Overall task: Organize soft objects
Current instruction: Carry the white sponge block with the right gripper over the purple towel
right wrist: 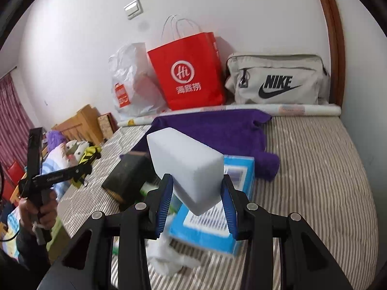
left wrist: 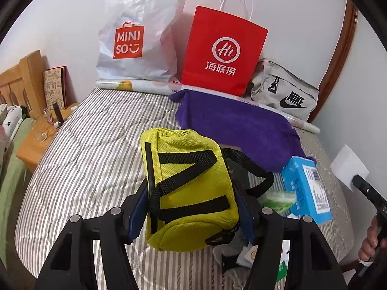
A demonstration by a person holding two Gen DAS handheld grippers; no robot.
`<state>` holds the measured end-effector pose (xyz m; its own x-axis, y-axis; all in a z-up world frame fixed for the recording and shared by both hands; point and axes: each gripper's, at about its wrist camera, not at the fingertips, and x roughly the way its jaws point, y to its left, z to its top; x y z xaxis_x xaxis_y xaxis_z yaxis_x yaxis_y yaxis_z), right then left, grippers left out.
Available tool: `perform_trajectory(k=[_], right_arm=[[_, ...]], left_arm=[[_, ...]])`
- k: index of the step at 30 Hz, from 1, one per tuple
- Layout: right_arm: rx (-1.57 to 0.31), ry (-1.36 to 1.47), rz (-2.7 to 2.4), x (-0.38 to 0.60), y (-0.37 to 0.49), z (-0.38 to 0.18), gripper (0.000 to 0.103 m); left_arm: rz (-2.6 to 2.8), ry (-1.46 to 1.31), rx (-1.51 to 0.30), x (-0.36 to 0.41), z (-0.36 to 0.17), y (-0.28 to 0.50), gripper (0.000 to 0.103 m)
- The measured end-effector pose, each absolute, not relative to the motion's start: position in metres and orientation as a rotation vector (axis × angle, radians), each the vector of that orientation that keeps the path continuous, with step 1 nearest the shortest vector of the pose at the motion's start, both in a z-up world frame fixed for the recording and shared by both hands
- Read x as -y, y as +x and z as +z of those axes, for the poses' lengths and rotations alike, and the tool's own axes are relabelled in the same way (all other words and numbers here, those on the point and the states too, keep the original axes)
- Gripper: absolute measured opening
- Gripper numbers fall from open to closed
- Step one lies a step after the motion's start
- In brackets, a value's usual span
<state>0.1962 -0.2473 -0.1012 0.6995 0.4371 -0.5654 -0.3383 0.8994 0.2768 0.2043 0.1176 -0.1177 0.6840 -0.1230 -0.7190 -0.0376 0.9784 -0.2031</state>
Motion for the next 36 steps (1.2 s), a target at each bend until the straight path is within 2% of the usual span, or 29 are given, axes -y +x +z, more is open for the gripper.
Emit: perform_trajectory(k=[27,36], right_arm=[[-0.693,0.143,0.318,0.241,0.321,-0.109,0.04],[-0.777,0.071,0.278,0.224,0.371,-0.138,0.04]], left_arm=[[-0.083,-0.124,-0.872,-0.083,-0.123,0.33,0.062],[-0.105,-0.092,-0.929,-0.075,-0.144,0.392,0.062]])
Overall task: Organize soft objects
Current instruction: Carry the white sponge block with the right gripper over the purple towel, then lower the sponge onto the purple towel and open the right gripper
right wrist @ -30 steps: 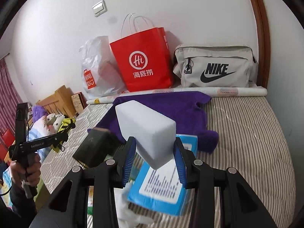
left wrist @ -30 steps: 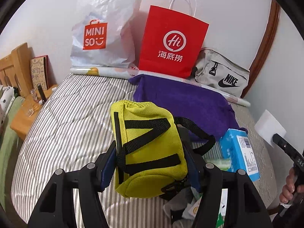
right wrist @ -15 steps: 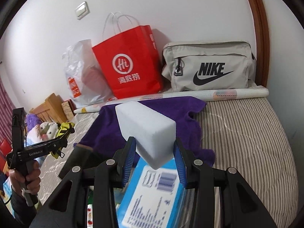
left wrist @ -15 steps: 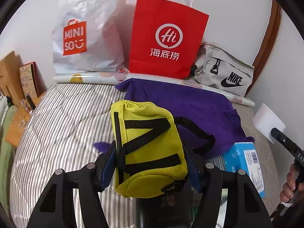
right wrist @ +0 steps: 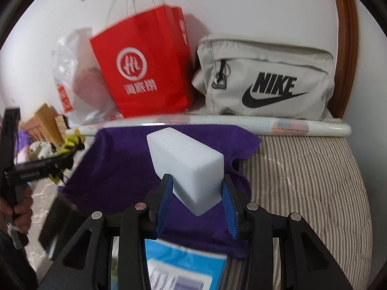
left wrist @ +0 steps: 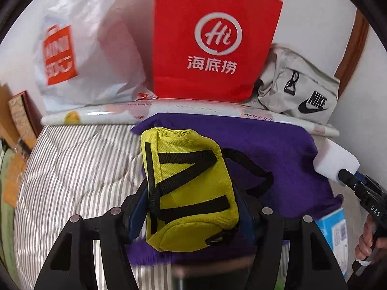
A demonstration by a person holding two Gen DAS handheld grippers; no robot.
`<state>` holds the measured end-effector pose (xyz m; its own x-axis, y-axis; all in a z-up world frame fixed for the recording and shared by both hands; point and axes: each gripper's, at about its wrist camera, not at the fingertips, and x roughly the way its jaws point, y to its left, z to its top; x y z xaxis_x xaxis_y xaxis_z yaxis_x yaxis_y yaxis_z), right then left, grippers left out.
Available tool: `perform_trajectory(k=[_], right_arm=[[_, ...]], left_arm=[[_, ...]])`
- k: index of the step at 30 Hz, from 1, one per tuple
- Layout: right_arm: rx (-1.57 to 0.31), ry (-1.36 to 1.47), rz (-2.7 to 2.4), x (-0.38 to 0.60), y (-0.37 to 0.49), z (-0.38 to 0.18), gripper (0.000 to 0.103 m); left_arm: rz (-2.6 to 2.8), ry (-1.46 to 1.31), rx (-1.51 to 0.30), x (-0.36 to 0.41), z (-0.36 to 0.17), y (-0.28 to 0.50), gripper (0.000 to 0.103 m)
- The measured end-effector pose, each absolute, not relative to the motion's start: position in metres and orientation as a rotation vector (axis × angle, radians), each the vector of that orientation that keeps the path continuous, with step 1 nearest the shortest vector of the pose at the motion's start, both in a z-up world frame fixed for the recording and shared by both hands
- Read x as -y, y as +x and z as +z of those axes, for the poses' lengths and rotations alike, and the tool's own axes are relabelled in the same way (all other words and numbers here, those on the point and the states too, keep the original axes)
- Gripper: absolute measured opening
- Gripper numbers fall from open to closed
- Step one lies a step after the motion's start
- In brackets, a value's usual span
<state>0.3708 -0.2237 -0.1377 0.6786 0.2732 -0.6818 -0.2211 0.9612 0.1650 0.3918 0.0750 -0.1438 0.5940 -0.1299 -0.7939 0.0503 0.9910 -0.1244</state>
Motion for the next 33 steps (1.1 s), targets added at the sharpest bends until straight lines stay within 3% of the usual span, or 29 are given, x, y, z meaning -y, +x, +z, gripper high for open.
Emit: perform_trajectory(k=[10,25,27,33], right_arm=[[-0.895,0.027,0.281,0.212,0.398,-0.17,0.04],[-0.943,0.0,0.255,0.213,0.408,-0.179,0.042],[-0.942,0.002,0.258,0.213,0.407,-0.179,0.045],[-0.927,-0.01,0.241,0.214,0.402,-0.174,0.074]], left_arm=[[-0.15,-0.114,-1.017,-0.067,-0.165,0.447,0.062],[-0.145,-0.106,-1.122,-0.061,-0.185,0.466,0.065],[-0.151,-0.111,-1.128,-0.062,-0.186,0.466,0.066],[-0.171,-0.199,-1.154,-0.069,-0.187,0.464,0.07]])
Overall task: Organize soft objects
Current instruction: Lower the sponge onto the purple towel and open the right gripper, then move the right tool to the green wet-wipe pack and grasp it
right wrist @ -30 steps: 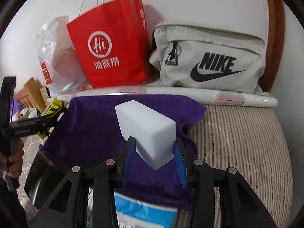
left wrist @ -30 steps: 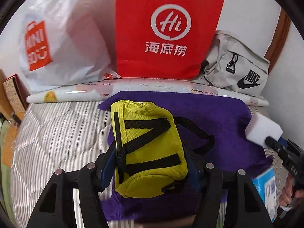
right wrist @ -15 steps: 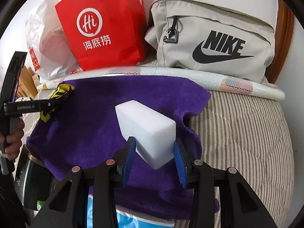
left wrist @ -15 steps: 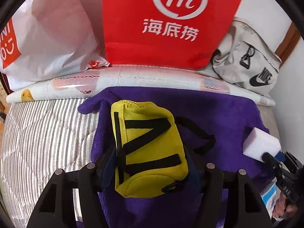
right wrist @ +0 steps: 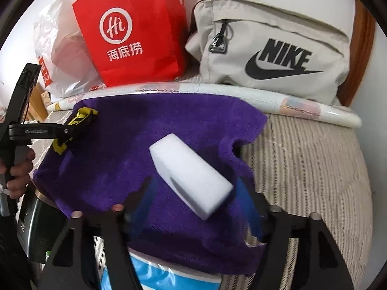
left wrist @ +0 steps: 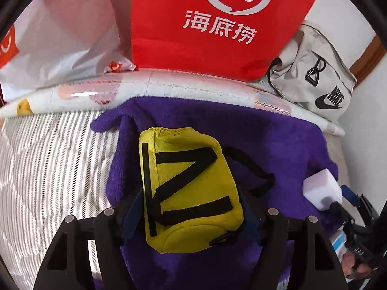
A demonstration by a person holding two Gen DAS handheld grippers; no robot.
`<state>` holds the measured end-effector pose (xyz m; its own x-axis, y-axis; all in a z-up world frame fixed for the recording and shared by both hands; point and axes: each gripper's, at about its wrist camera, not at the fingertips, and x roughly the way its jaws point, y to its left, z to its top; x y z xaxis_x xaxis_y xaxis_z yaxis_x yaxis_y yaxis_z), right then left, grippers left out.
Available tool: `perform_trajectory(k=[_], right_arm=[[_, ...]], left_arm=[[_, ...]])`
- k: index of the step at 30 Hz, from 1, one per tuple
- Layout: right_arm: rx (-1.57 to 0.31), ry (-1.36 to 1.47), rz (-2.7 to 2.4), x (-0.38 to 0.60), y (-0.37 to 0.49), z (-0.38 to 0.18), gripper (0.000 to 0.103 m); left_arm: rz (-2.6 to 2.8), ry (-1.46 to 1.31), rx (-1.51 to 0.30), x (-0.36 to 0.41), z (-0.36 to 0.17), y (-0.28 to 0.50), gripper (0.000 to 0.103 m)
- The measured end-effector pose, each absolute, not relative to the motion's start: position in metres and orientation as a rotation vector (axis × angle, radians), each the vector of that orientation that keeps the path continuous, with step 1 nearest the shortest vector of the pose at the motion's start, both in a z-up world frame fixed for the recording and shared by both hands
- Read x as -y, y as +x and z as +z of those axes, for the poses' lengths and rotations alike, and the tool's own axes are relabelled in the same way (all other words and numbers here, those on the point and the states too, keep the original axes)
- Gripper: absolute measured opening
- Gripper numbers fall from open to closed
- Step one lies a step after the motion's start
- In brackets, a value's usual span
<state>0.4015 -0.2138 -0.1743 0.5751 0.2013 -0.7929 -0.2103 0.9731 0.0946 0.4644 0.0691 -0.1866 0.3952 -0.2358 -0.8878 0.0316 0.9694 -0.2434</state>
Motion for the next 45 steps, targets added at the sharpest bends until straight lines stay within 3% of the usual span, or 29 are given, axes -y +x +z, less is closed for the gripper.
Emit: perform_trajectory(k=[7,18,29,34,45], right_arm=[[-0.916,0.027,0.234,0.221,0.39,-0.165,0.075],[-0.843,0.065,0.264,0.226,0.348,-0.13,0.075],[-0.812,0.141,0.266,0.239,0.283,-0.112,0.075],[-0.794,0.097,0.266,0.239,0.25,-0.107,0.075],[-0.821,0.052,0.396,0.212,0.18,-0.123,0.075]], left_arm=[[-0.16,-0.144,-1.133,-0.059,-0.174,0.449,0.079],[-0.174,-0.147,-1.073,-0.066,-0.14,0.41,0.079],[-0.153,-0.126,-0.956,-0.074,-0.105,0.321,0.079],[-0.189,-0.174,-0.966,-0.078,-0.105,0.281,0.079],[-0.15,-0.012,-0.977,-0.062,-0.129,0.208,0.079]])
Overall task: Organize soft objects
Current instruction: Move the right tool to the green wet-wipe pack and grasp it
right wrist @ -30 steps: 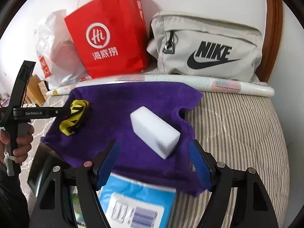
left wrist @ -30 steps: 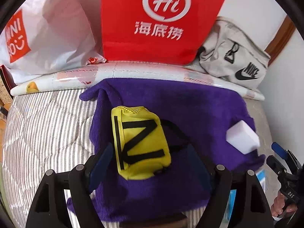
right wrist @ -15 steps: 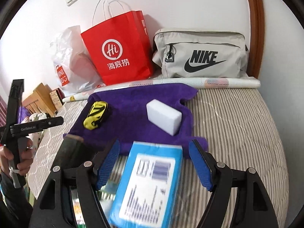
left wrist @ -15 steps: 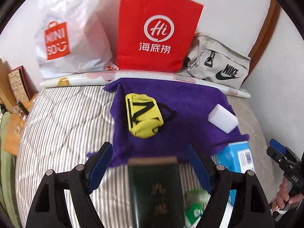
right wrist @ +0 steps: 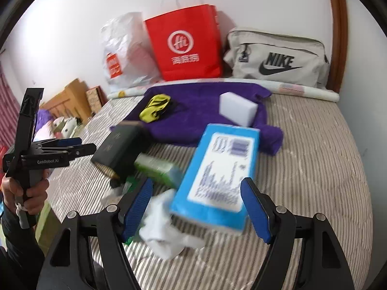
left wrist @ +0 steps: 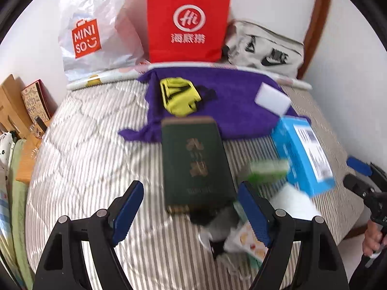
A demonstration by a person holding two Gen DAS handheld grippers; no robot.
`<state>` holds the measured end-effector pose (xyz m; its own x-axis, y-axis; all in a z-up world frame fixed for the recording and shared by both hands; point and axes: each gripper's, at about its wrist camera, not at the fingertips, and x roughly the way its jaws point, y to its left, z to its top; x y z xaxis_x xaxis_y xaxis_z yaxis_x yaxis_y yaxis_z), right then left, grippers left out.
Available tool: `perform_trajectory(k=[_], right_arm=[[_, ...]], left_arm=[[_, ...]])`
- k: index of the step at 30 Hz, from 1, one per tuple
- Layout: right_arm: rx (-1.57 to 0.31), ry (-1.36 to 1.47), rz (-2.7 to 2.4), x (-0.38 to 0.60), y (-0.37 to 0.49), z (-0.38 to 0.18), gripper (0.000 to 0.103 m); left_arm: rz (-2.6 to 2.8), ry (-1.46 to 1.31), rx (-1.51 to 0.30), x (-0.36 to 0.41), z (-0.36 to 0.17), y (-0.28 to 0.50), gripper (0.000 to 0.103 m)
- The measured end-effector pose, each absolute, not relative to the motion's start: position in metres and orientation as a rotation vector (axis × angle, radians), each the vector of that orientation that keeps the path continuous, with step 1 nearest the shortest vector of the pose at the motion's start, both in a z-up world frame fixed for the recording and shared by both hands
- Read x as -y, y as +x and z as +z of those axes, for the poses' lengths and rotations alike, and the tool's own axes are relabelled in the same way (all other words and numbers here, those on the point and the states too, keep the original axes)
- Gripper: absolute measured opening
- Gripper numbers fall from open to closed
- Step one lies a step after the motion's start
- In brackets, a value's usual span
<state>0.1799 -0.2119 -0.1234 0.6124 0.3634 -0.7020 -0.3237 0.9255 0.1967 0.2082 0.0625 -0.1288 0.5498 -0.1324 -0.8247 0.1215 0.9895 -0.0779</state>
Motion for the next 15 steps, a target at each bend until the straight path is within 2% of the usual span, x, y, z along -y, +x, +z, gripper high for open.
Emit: perform_trajectory(k=[5,15], right_arm=[[-0.798,-0.051,0.474,0.18,0.174,-0.128,0.075],[-0.818,-0.209,0.569,0.119,0.219,-0.151,0.075]], left_arm=[[-0.146,-0.032,-1.018,-0.068,-0.148,0.188,0.079],[-0.095,-0.094,-1.056,-0.107,-0.171,0.174,0.079]])
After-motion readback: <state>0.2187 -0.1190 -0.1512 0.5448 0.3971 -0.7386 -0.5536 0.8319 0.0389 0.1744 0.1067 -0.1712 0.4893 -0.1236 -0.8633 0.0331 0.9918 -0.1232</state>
